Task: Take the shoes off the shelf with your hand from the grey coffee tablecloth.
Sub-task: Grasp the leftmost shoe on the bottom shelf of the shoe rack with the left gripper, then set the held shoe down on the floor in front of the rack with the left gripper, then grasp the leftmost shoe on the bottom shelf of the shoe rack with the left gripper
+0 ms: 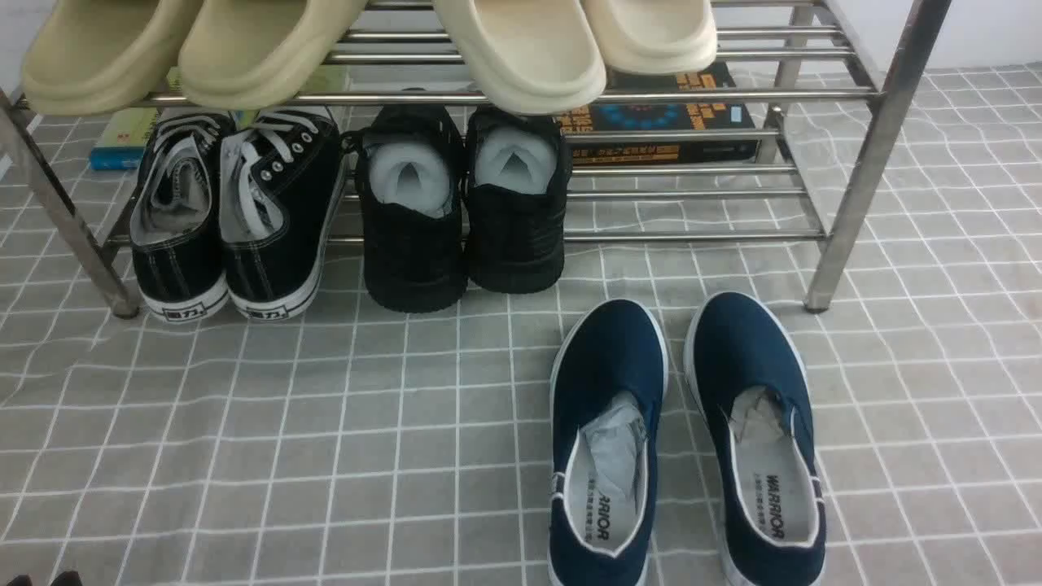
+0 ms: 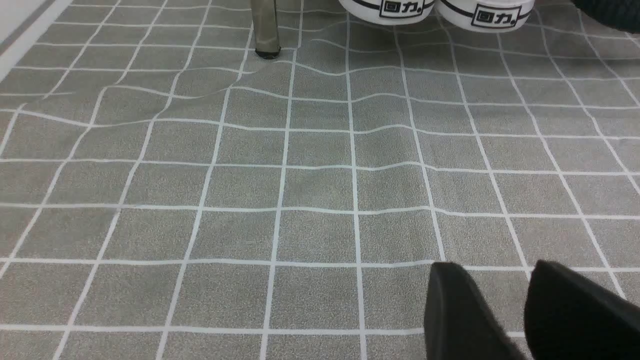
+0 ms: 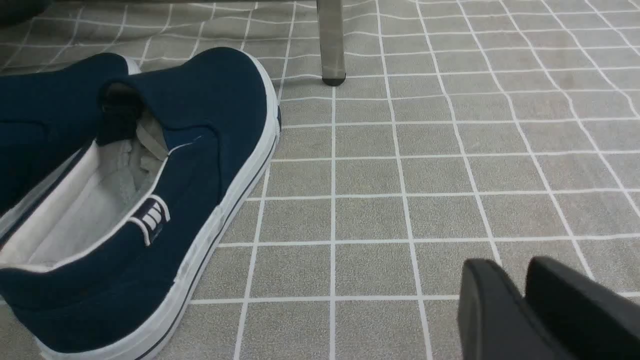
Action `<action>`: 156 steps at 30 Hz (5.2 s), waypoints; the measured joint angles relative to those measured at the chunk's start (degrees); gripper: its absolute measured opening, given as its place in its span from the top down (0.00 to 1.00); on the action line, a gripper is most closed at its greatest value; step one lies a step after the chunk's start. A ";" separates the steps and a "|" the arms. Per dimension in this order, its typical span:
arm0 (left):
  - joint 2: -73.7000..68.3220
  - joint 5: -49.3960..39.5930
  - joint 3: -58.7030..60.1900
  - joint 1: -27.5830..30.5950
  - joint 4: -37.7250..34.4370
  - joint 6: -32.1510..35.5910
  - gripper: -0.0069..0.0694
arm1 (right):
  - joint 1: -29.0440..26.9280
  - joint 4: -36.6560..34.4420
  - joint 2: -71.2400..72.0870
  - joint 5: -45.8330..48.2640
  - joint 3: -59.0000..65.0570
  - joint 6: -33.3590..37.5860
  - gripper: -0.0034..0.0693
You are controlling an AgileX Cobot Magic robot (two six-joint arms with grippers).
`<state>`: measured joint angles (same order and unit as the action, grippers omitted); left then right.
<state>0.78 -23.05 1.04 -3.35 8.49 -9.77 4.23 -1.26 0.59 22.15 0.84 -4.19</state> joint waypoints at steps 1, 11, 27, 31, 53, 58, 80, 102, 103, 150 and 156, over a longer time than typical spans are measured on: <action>0.00 0.00 0.00 0.00 0.00 0.00 0.59 | 0.00 0.00 0.00 0.00 0.00 0.00 0.77; 0.00 0.00 0.00 0.00 0.00 0.00 0.59 | 0.00 0.00 0.00 0.00 0.00 0.00 0.75; 0.00 0.28 0.00 0.00 -11.29 -10.97 0.59 | 0.00 0.00 0.00 0.00 0.00 0.00 0.72; 0.00 0.76 0.28 0.00 -26.90 -24.00 0.59 | 0.00 0.00 0.00 0.00 0.00 0.00 0.71; -28.07 0.52 -22.59 0.00 -18.83 -26.68 0.89 | 0.00 0.00 0.00 0.02 0.00 0.00 0.67; -51.15 -0.31 -36.39 0.00 -11.30 -32.43 0.67 | 0.00 0.00 0.00 0.02 0.00 0.00 0.66; -87.85 -0.99 -61.63 0.00 26.24 -70.63 0.18 | 0.00 0.00 0.00 0.02 0.00 0.00 0.63; -90.38 -13.93 -61.74 -0.33 30.51 -74.64 0.88 | 0.00 0.00 0.00 0.02 0.00 0.00 0.63; -88.94 -16.46 -61.74 -0.33 29.95 -72.74 0.88 | 0.00 0.00 0.00 0.02 0.00 0.00 0.63; -91.29 -12.75 -68.38 0.00 -5.21 -37.67 0.30 | 0.00 0.00 0.00 0.06 0.00 0.00 0.62; -95.65 -7.13 -68.57 0.18 -9.19 -37.55 0.30 | 0.00 0.00 0.00 0.06 0.00 0.00 0.62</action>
<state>-94.87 -30.18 -67.52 -3.17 -0.69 -47.33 4.23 -1.26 0.59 22.21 0.84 -4.19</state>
